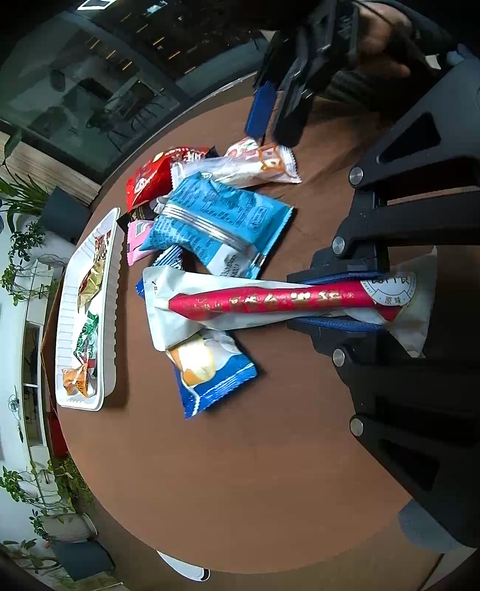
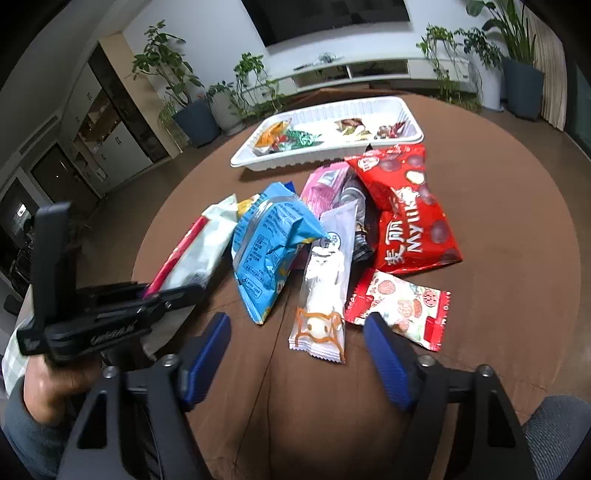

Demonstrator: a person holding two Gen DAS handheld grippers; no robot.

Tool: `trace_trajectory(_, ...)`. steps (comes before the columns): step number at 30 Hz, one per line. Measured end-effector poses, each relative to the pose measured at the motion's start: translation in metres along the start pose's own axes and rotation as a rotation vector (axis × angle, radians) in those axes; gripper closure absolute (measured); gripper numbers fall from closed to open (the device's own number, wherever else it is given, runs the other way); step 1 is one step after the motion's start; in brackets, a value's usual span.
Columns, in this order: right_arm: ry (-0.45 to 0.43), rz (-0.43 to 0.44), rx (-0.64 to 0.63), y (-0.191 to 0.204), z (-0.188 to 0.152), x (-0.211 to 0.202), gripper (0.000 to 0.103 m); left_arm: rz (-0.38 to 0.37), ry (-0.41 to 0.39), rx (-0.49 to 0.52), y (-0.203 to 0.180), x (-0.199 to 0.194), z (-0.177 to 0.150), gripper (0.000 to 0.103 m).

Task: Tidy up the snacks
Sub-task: 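Lift the stick bar with the left gripper while the right gripper lifts the white packet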

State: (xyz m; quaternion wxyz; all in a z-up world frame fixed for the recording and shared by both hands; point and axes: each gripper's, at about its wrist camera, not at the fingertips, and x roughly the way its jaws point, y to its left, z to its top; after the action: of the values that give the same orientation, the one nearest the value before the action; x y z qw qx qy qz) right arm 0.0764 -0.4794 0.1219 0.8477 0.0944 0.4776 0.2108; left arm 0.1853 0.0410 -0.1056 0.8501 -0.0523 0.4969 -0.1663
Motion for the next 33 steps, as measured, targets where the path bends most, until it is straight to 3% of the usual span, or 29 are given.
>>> trace_trajectory(12,0.085,-0.049,0.007,-0.001,0.013,0.029,0.040,-0.034,-0.002,-0.008,-0.001,-0.001,-0.014,0.088)
trace_trajectory(20,0.101,-0.042,0.023,-0.006,0.016,0.039,0.070,-0.043,-0.006,-0.022,0.002,-0.002,-0.014,0.088)
trace_trajectory(33,0.085,0.001,0.028,-0.007,0.008,0.028,0.083,-0.057,-0.018,-0.036,0.004,-0.003,-0.015,0.088)
